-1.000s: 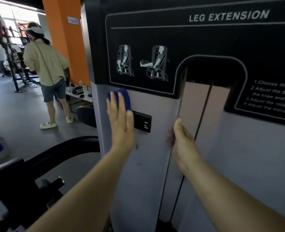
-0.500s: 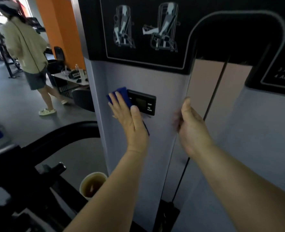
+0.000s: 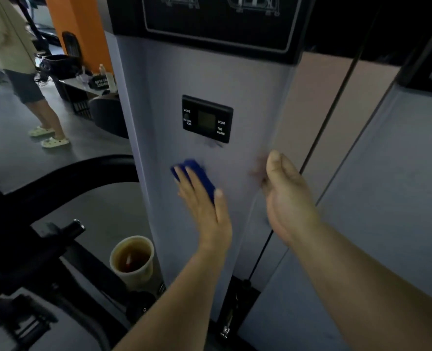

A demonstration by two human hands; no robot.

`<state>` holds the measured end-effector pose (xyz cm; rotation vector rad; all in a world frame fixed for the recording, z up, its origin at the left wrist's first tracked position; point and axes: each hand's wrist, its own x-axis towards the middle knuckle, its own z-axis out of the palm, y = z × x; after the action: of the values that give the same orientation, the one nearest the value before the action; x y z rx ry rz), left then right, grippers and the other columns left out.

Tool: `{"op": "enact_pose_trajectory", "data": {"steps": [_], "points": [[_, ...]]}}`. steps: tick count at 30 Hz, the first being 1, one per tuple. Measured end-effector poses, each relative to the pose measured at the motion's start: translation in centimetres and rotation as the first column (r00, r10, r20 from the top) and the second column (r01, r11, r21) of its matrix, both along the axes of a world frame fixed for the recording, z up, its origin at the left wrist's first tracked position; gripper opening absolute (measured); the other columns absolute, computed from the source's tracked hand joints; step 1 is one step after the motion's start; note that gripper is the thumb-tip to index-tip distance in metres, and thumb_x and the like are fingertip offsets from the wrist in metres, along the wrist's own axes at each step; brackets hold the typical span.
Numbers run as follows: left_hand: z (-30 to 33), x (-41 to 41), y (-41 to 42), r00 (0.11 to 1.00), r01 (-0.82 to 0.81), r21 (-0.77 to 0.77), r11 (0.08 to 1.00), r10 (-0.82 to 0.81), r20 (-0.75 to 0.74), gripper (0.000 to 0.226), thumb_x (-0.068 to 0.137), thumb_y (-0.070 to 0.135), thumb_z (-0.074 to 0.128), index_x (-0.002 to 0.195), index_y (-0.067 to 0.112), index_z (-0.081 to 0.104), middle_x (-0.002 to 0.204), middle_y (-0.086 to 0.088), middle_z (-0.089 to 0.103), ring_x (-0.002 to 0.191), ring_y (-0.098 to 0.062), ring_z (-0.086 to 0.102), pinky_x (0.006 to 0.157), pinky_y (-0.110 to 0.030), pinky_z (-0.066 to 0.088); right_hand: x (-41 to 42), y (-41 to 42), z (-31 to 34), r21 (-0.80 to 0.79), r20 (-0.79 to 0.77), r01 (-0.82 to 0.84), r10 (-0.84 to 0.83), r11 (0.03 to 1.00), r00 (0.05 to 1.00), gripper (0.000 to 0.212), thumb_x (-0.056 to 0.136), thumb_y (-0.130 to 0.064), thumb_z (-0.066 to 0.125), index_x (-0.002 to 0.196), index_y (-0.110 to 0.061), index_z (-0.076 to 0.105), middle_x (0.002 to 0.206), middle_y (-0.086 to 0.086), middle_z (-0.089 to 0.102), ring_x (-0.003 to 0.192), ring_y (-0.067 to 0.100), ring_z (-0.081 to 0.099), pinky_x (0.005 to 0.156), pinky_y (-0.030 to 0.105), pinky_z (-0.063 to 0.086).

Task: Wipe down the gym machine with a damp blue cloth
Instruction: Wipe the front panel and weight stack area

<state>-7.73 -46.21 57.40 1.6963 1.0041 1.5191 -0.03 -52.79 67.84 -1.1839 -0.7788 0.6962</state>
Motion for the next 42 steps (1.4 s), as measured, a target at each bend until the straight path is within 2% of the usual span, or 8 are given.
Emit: {"op": "enact_pose_trajectory", "data": {"steps": [4, 9, 14, 18, 23, 27, 35, 42], "points": [[-2.3, 0.2, -2.2, 0.995, 0.099, -0.15, 0.984, -0.095, 0.03, 0.064, 0.102, 0.053, 0.025, 0.149, 0.043, -0.018, 0.158, 0.019, -0.028, 0.145, -0.004, -0.026, 0.12, -0.056, -0.006, 0.2, -0.8, -2.4, -0.07, -0.04, -0.03, 0.027, 0.997, 0.999, 0.028, 0.091, -0.043, 0.051, 0.111, -0.029, 0.066, 0.106, -0.02, 0.071, 0.105, -0.006, 0.062, 0.095, 0.021, 0.043], [1.2, -1.4, 2.0, 0.997, -0.05, 0.075, 0.996, 0.045, 0.064, 0.059, 0.106, 0.018, 0.034, 0.154, 0.036, 0.003, 0.164, 0.008, -0.007, 0.151, -0.017, -0.011, 0.122, -0.045, -0.004, 0.0, -0.9, -5.0, -0.174, -0.201, -0.108, 0.072, 0.979, 0.977, 0.06, 0.07, -0.062, 0.061, 0.117, -0.026, 0.066, 0.125, -0.008, 0.067, 0.12, 0.008, 0.059, 0.114, 0.035, 0.036], [-2.2, -2.2, -0.7, 0.955, -0.295, -0.076, 0.952, 0.291, -0.061, 0.057, 0.102, 0.016, 0.05, 0.144, 0.047, 0.028, 0.154, -0.003, 0.019, 0.135, -0.023, 0.021, 0.114, -0.012, 0.009, 0.6, -0.5, -5.2, -0.207, -0.199, -0.107, 0.065, 0.972, 0.978, 0.065, 0.07, -0.061, 0.06, 0.119, -0.019, 0.067, 0.123, -0.004, 0.069, 0.118, 0.011, 0.061, 0.112, 0.037, 0.039], [-0.9, -1.7, -1.1, 0.969, -0.223, -0.234, 0.946, 0.24, 0.05, 0.054, 0.101, 0.012, 0.048, 0.144, 0.043, 0.038, 0.142, 0.008, 0.029, 0.128, -0.009, 0.036, 0.116, -0.035, 0.032, 0.5, -0.6, -5.2, -0.208, -0.252, -0.12, 0.065, 0.971, 0.966, 0.058, 0.073, -0.057, 0.059, 0.116, -0.019, 0.067, 0.122, -0.004, 0.069, 0.117, 0.01, 0.061, 0.112, 0.034, 0.039], [-3.9, -2.7, -2.3, 0.967, -0.126, 0.227, 0.966, 0.171, -0.191, 0.068, 0.087, -0.011, 0.057, 0.143, 0.023, 0.043, 0.152, -0.003, 0.026, 0.143, -0.009, 0.02, 0.118, -0.02, 0.021, 0.4, -0.4, -5.2, -0.197, -0.28, -0.107, 0.049, 0.975, 0.959, 0.047, 0.075, -0.053, 0.059, 0.107, -0.02, 0.07, 0.117, -0.004, 0.071, 0.116, 0.011, 0.062, 0.11, 0.032, 0.04], [-8.4, -3.5, -4.9, 0.929, -0.034, -0.003, 0.999, 0.031, -0.368, 0.1, 0.089, -0.01, 0.058, 0.15, 0.053, 0.01, 0.161, 0.023, -0.009, 0.148, 0.0, -0.005, 0.11, -0.049, 0.041, 0.0, -0.5, -5.2, -0.197, -0.299, -0.067, 0.005, 0.978, 0.954, 0.042, 0.072, -0.052, 0.06, 0.098, -0.022, 0.071, 0.109, -0.006, 0.073, 0.113, 0.013, 0.063, 0.103, 0.03, 0.044], [-3.5, -2.4, -2.0, 0.963, -0.013, 0.18, 0.984, 0.06, -0.261, 0.081, 0.098, -0.002, 0.047, 0.153, 0.044, 0.008, 0.162, 0.019, -0.008, 0.152, -0.023, 0.001, 0.113, -0.057, 0.032, 0.1, -0.4, -5.4, -0.141, -0.286, -0.089, 0.045, 0.986, 0.957, 0.043, 0.077, -0.05, 0.057, 0.104, -0.02, 0.069, 0.108, -0.005, 0.074, 0.105, 0.007, 0.067, 0.088, 0.022, 0.049], [0.1, -0.5, -4.5, 0.973, 0.05, 0.208, 0.977, 0.0, -0.231, 0.058, 0.102, 0.009, 0.039, 0.154, 0.023, 0.019, 0.165, 0.004, -0.001, 0.152, -0.024, -0.005, 0.124, -0.038, 0.005, 0.4, -0.9, -6.5, -0.09, -0.386, -0.164, 0.118, 0.982, 0.915, 0.048, 0.09, -0.034, 0.053, 0.13, -0.008, 0.06, 0.126, 0.007, 0.067, 0.122, 0.016, 0.06, 0.111, 0.033, 0.039]]}}
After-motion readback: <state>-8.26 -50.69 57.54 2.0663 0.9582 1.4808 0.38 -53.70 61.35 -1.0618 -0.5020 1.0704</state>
